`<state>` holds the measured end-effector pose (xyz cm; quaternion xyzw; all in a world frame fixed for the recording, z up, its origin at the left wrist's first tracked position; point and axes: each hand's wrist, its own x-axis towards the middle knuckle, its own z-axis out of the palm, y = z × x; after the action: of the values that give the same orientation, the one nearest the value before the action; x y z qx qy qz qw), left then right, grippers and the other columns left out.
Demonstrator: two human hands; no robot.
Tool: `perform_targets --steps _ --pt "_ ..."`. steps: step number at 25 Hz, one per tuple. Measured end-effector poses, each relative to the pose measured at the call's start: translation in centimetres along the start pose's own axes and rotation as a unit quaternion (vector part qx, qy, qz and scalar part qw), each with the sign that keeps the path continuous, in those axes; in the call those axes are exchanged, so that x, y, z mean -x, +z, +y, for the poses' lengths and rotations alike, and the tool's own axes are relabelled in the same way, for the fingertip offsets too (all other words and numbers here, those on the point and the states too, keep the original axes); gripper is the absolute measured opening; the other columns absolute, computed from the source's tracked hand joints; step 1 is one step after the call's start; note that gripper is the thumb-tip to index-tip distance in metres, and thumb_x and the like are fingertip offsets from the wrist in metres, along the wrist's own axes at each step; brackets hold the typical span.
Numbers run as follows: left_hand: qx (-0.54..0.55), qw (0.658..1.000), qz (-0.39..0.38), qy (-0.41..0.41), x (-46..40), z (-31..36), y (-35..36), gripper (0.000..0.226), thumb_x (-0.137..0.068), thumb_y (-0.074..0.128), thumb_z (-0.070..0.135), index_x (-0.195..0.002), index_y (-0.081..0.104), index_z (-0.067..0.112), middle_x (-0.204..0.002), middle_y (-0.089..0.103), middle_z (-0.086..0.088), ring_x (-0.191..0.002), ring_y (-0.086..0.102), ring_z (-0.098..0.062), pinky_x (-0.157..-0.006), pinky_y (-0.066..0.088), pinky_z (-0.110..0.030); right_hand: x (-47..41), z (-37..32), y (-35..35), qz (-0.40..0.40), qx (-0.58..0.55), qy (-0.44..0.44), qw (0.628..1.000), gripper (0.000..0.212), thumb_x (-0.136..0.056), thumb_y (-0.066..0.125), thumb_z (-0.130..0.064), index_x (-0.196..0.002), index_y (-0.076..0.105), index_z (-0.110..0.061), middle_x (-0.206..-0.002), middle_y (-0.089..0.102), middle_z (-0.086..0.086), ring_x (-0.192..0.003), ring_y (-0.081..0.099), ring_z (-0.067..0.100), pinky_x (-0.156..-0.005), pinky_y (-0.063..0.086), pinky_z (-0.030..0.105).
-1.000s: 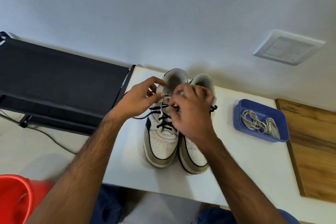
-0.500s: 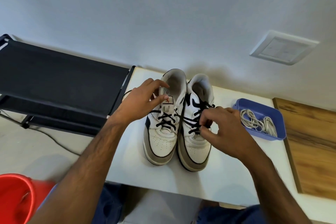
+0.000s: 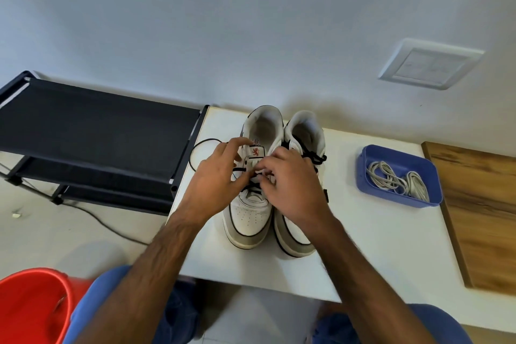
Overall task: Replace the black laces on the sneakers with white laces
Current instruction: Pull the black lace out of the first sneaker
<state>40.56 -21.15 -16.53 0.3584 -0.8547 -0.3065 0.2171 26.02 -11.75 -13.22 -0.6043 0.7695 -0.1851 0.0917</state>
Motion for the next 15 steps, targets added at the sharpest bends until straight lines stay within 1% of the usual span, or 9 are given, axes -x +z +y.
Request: perform_targets --steps 2,3,4,7,9,11,13,15 --pt "0.015 1.000 -0.013 -0.009 -0.4 -0.1 -0.2 0.056 -0.090 0.072 0.026 -0.136 0.041 0.035 -0.117 0.056 0.008 -0.097 0.062 -0.004 -0.073 0.049 -0.017 -0.8 -0.5 1.0 -0.015 0.024 0.008 1.000 0.022 -0.094 0.064 -0.031 -0.115 0.073 -0.029 -0.101 0.049 -0.011 -0.109 0.053 0.020 -0.097 0.037 0.042" --pt "0.027 0.999 -0.022 -0.013 -0.7 -0.2 -0.4 0.056 -0.088 0.073 0.024 -0.133 0.042 0.036 -0.114 0.056 0.008 -0.097 0.061 -0.003 -0.072 0.046 -0.014 -1.0 -0.6 1.2 -0.014 0.027 0.011 0.999 0.023 -0.094 0.064 -0.032 -0.116 0.073 -0.030 -0.101 0.048 -0.010 -0.109 0.052 0.020 -0.098 0.037 0.042" --pt "0.041 0.998 -0.035 -0.013 -0.8 -0.4 -0.6 0.056 -0.088 0.074 0.023 -0.131 0.042 0.037 -0.112 0.057 0.009 -0.097 0.061 -0.002 -0.073 0.047 -0.014 -1.2 -0.6 1.4 -0.007 0.027 0.014 1.000 0.023 -0.094 0.063 -0.032 -0.115 0.073 -0.030 -0.101 0.049 -0.009 -0.108 0.053 0.020 -0.099 0.038 0.043" --pt "0.067 0.995 -0.067 -0.016 -1.0 -1.0 -1.1 0.055 -0.089 0.073 0.021 -0.129 0.041 0.041 -0.109 0.060 0.010 -0.097 0.065 -0.004 -0.079 0.054 -0.021 -1.4 -0.8 1.7 0.007 0.031 0.030 0.999 0.022 -0.095 0.062 -0.035 -0.112 0.073 -0.030 -0.097 0.045 -0.010 -0.107 0.053 0.019 -0.100 0.037 0.043" --pt "0.085 0.994 -0.067 -0.022 -1.0 -1.1 -1.2 0.055 -0.089 0.072 0.017 -0.127 0.042 0.041 -0.108 0.061 0.011 -0.096 0.066 -0.005 -0.079 0.054 -0.021 -1.6 -1.5 2.0 0.014 0.042 0.033 0.998 0.019 -0.095 0.062 -0.036 -0.108 0.073 -0.028 -0.098 0.048 -0.010 -0.105 0.053 0.019 -0.100 0.038 0.043" --pt "0.096 0.993 -0.059 -0.025 -0.9 -1.1 -1.2 0.054 -0.089 0.071 0.015 -0.126 0.041 0.041 -0.107 0.061 0.010 -0.095 0.066 -0.005 -0.076 0.053 -0.021 -1.5 -1.7 2.0 0.030 0.039 0.035 0.998 0.015 -0.090 0.066 -0.035 -0.099 0.072 -0.024 -0.097 0.052 -0.007 -0.100 0.055 0.019 -0.095 0.041 0.043" --pt "0.104 0.992 -0.063 -0.036 -1.0 -1.1 -1.1 0.054 -0.089 0.071 0.015 -0.127 0.041 0.039 -0.107 0.061 0.009 -0.095 0.066 -0.007 -0.074 0.051 -0.019 -0.8 -0.8 1.4 0.067 0.029 0.048 0.996 0.011 -0.083 0.069 -0.033 -0.086 0.067 -0.023 -0.093 0.052 -0.006 -0.093 0.056 0.019 -0.085 0.042 0.041" --pt "0.105 0.991 -0.072 -0.046 -1.1 -1.3 -1.1 0.055 -0.090 0.071 0.016 -0.127 0.039 0.040 -0.108 0.060 0.009 -0.096 0.066 -0.008 -0.073 0.050 -0.017 0.4 0.7 0.3 0.090 0.020 0.067 0.994 0.015 -0.078 0.069 -0.036 -0.078 0.059 -0.024 -0.089 0.049 -0.007 -0.087 0.053 0.018 -0.080 0.041 0.039"
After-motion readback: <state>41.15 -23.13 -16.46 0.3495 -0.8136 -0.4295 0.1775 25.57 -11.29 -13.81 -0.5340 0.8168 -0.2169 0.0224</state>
